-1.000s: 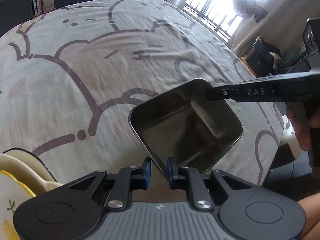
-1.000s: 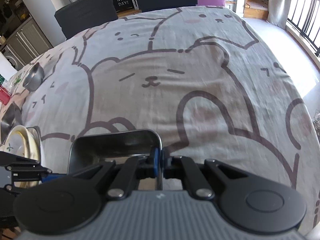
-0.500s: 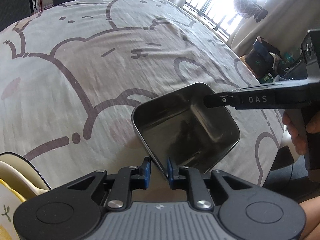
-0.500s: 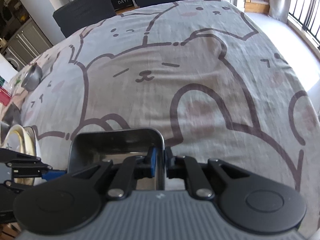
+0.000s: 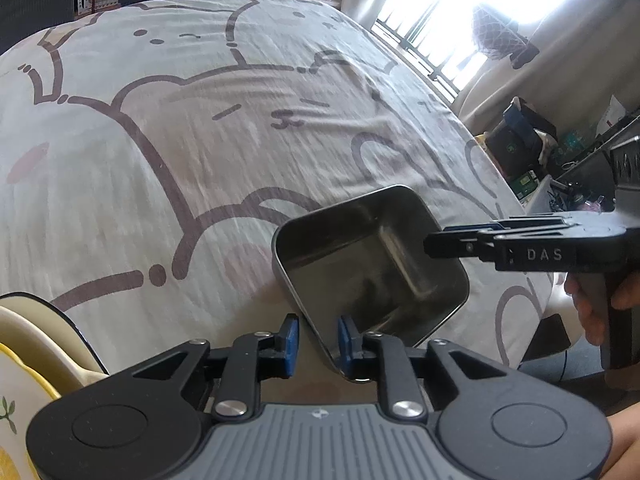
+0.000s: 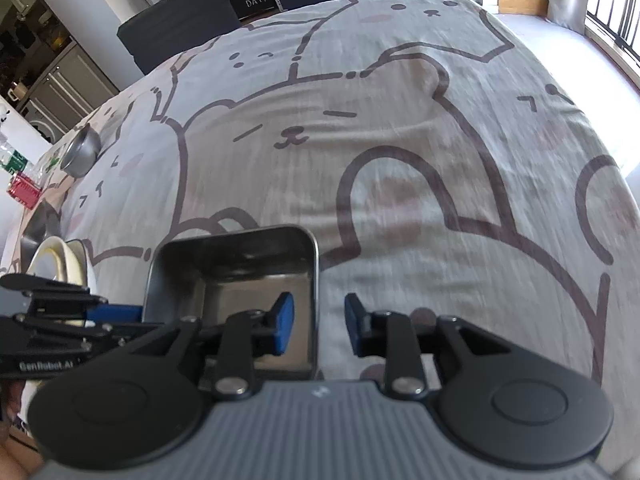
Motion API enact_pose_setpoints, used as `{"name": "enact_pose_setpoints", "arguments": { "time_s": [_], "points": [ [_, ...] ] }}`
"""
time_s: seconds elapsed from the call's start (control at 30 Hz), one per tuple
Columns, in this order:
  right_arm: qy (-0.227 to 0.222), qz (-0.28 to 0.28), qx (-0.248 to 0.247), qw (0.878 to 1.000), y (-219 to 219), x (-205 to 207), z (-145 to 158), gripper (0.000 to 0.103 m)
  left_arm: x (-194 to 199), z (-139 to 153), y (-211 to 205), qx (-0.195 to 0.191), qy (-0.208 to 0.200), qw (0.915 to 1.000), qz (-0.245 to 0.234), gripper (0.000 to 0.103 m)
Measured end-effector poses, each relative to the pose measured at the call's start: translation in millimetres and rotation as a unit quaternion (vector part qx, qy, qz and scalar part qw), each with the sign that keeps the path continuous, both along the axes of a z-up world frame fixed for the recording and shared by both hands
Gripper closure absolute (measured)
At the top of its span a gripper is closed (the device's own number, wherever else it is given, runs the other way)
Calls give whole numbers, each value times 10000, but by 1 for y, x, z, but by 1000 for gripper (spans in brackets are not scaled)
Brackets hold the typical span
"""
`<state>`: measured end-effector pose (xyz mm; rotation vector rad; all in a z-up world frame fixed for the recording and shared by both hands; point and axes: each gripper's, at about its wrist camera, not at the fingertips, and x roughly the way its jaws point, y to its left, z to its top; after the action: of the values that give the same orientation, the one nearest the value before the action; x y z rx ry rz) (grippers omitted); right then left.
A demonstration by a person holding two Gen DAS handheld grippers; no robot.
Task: Organize plates and bowls
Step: 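Lift the steel tray with both grippers and carry it beside the stacked dishes, then lower the steel tray onto the tablecloth and open both grippers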
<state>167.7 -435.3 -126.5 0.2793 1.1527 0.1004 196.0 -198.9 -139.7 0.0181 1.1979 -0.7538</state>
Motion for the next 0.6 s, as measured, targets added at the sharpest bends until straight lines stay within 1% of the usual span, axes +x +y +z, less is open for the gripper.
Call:
{"name": "enact_pose_setpoints", "arguments": {
  "time_s": [0.07,0.13,0.2,0.27,0.33,0.37,0.43,0.47,0.5,0.57,0.6],
  "points": [
    [-39,11,35,10000,-2,-5,2,61,-1,2,1,-38,-4,10000,6,66],
    [-98,52,51,9999,-3,-9,4,54,-1,5,3,-107,-1,9999,10,64],
    [-148,73,74,9998,-5,-13,7,49,-3,10,5,-159,-62,9999,-9,59],
    [-198,55,107,9997,-7,-18,11,38,-4,15,8,-182,-157,9997,-9,54],
    [-257,51,103,9996,-8,-22,17,33,-4,21,12,-260,-207,9994,26,50],
    [-284,70,115,9995,-8,-24,19,29,-3,24,15,-311,-220,9993,57,47],
    [-378,98,111,9992,-7,-27,26,24,-3,30,21,-432,-262,9987,119,37],
    [-443,107,99,9989,-6,-28,29,19,-2,33,24,-471,-299,9983,144,28],
    [-520,98,111,9985,-5,-30,33,16,-2,37,29,-504,-359,9979,181,22],
    [-638,35,146,9978,-2,-31,40,6,-2,44,37,-528,-436,9974,240,18],
    [-710,0,159,9973,-1,-30,43,6,-2,47,42,-535,-468,9971,274,16]
  ]
}}
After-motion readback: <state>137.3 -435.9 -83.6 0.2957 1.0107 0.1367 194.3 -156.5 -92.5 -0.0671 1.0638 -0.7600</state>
